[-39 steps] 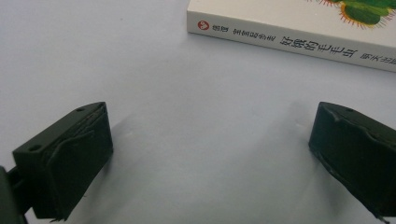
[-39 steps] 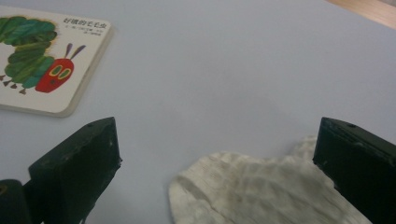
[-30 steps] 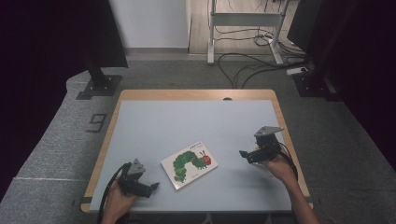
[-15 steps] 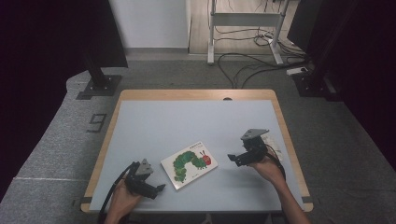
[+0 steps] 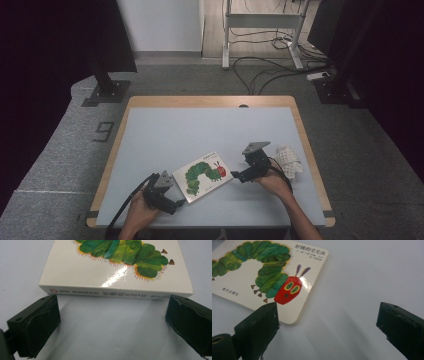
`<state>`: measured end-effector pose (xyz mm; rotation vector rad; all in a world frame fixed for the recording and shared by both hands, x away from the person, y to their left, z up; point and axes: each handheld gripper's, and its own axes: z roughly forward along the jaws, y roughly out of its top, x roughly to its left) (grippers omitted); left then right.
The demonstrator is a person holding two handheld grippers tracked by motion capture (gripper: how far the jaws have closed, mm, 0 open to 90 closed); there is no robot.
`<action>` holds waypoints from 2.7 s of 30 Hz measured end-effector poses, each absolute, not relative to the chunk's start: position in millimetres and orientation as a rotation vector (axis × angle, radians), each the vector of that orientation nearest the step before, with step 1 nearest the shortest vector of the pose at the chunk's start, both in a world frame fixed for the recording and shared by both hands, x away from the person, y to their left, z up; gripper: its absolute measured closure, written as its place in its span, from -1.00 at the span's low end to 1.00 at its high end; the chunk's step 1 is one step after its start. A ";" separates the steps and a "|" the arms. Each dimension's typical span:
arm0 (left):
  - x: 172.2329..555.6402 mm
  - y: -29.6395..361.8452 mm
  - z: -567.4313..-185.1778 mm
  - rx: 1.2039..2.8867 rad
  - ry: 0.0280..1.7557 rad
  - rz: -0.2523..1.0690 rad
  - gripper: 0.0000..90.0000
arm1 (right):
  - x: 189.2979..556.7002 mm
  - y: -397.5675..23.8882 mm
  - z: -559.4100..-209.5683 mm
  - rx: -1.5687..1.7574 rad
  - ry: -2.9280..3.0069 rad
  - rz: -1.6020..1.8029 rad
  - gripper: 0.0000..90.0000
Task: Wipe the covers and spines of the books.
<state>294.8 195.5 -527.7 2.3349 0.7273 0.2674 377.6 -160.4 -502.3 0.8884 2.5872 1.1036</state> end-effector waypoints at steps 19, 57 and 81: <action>296.5 190.0 -528.1 2.341 0.686 0.246 -1.00 | 384.5 -108.6 -515.4 0.816 2.714 1.131 -0.92; 296.6 188.5 -528.4 2.339 0.691 0.245 -1.00 | 398.1 -102.9 -499.3 0.927 2.661 1.418 -0.87; 296.4 188.5 -528.5 2.339 0.693 0.246 -1.00 | 391.9 -110.9 -487.0 0.785 2.794 1.309 -0.50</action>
